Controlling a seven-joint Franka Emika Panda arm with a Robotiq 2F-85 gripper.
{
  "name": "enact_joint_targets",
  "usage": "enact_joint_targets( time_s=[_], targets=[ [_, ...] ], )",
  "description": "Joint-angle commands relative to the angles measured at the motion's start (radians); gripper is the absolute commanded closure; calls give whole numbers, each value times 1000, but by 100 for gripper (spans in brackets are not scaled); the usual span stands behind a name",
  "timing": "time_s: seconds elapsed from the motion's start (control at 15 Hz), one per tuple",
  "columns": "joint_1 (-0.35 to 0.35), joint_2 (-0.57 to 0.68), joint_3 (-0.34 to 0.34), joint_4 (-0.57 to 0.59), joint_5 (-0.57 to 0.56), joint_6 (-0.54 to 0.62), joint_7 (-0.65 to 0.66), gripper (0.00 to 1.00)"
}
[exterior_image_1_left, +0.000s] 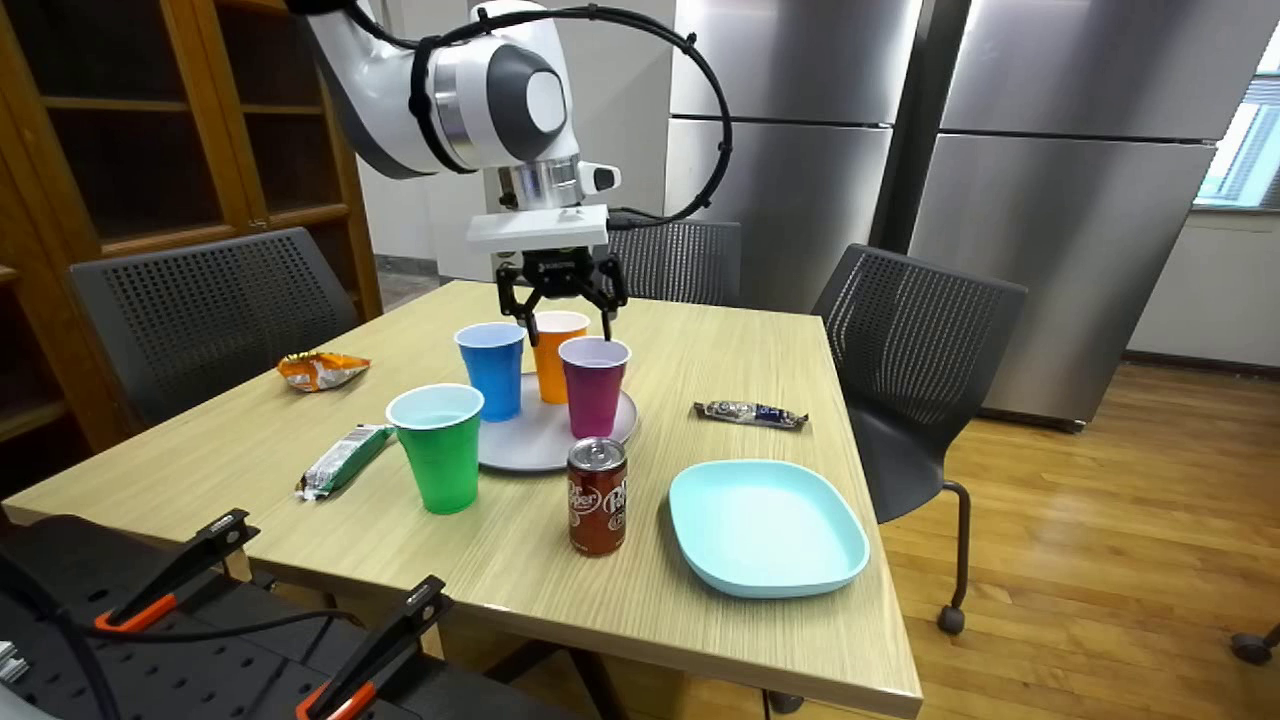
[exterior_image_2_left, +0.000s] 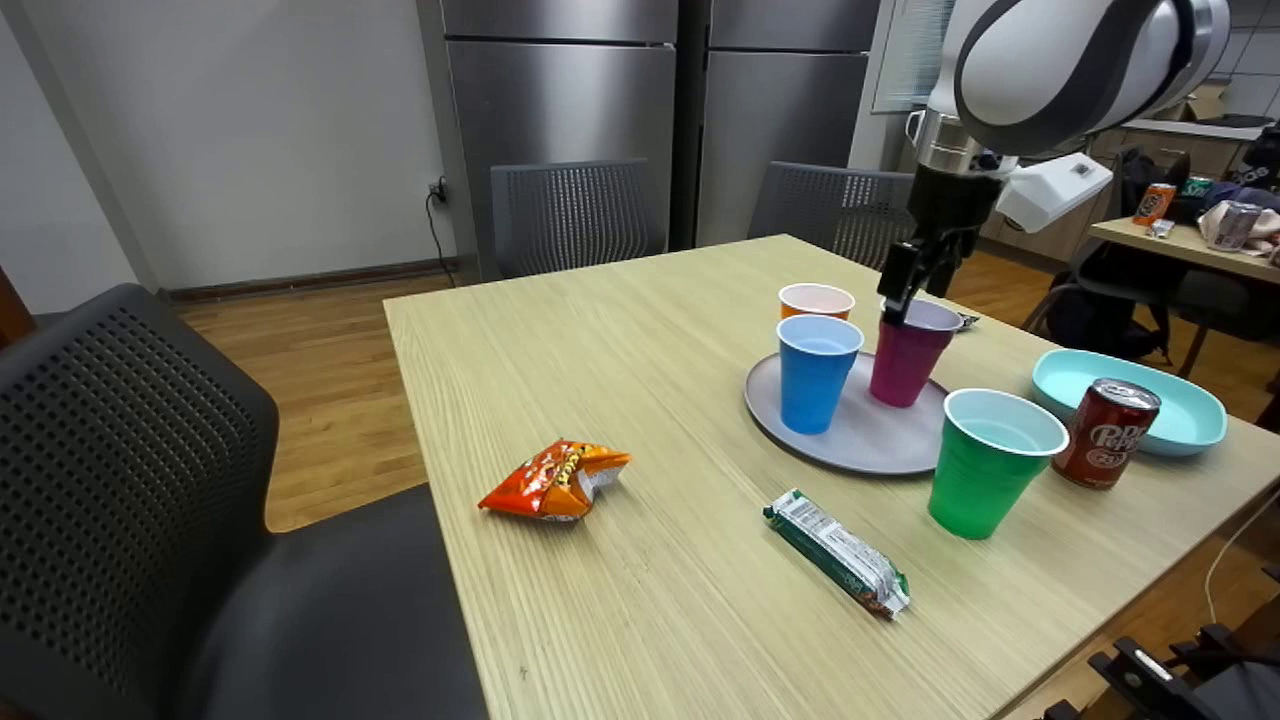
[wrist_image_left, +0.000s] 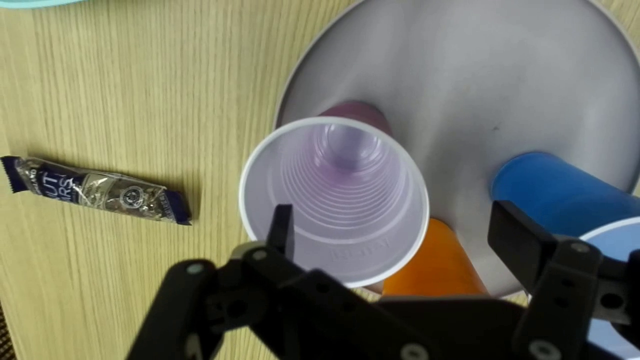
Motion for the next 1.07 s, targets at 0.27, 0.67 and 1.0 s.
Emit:
enact_joint_targets(
  time_s=[0.27, 0.67, 1.0],
  targets=[
    [-38, -139, 18, -56, 14, -58, -111, 0],
    [-36, -150, 5, -61, 4, -34, -160, 0],
    [-37, -166, 4, -74, 4, -33, -174, 0]
  ],
)
